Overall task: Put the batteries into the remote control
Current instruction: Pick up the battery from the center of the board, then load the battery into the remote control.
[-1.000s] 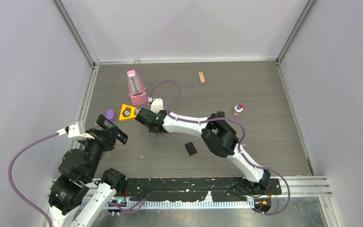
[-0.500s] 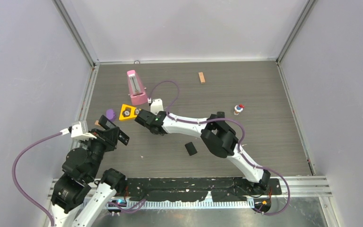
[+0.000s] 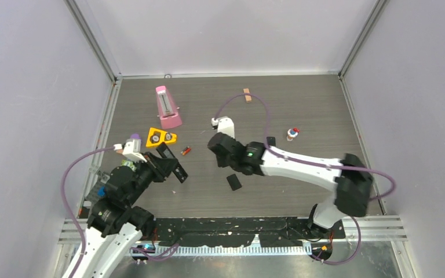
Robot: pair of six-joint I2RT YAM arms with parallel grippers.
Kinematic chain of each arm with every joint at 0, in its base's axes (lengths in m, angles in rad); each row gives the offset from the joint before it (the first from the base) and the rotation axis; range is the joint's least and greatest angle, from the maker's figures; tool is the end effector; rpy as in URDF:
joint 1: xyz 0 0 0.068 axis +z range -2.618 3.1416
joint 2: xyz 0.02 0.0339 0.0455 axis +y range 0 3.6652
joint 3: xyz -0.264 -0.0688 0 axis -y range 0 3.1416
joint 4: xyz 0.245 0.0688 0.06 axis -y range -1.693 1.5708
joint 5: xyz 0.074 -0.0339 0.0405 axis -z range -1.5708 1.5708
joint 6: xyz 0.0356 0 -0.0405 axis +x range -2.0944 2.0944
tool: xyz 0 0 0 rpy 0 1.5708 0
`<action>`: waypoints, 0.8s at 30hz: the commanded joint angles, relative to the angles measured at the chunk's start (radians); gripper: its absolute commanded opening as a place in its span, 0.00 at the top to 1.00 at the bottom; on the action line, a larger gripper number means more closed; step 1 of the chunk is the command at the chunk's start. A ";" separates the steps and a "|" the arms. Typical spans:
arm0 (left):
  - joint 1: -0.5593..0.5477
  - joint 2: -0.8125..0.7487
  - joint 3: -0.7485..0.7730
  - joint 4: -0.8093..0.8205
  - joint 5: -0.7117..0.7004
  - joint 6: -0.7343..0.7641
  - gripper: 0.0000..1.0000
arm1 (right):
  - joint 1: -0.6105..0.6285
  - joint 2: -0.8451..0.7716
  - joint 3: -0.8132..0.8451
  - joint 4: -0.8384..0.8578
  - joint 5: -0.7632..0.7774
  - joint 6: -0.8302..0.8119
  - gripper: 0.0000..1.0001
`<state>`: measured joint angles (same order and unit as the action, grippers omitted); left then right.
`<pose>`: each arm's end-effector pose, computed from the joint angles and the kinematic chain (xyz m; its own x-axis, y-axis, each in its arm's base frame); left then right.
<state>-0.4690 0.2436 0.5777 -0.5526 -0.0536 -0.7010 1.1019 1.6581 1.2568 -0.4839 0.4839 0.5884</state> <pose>0.0745 -0.0356 0.2905 -0.4088 -0.5149 -0.7535 0.1846 0.7620 -0.6208 0.1769 0.3126 0.2544 -0.6554 -0.2065 -0.7265 -0.3520 0.9346 0.0519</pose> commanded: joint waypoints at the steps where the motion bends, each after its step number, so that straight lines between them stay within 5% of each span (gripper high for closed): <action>1: 0.004 0.048 -0.093 0.324 0.259 -0.149 1.00 | 0.000 -0.249 -0.132 0.091 -0.114 -0.101 0.92; 9: 0.004 0.197 -0.284 0.733 0.384 -0.418 1.00 | 0.016 -0.445 -0.192 0.116 -0.323 -0.094 0.92; 17: 0.004 0.333 -0.336 0.928 0.441 -0.581 1.00 | 0.069 -0.412 -0.115 0.035 -0.344 -0.122 0.88; 24: 0.006 0.398 -0.322 0.943 0.484 -0.612 1.00 | 0.090 -0.340 -0.033 -0.045 -0.334 -0.164 0.87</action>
<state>-0.4690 0.6258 0.2386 0.2729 0.3794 -1.2690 1.1805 1.2953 1.1534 -0.4900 0.1471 0.4637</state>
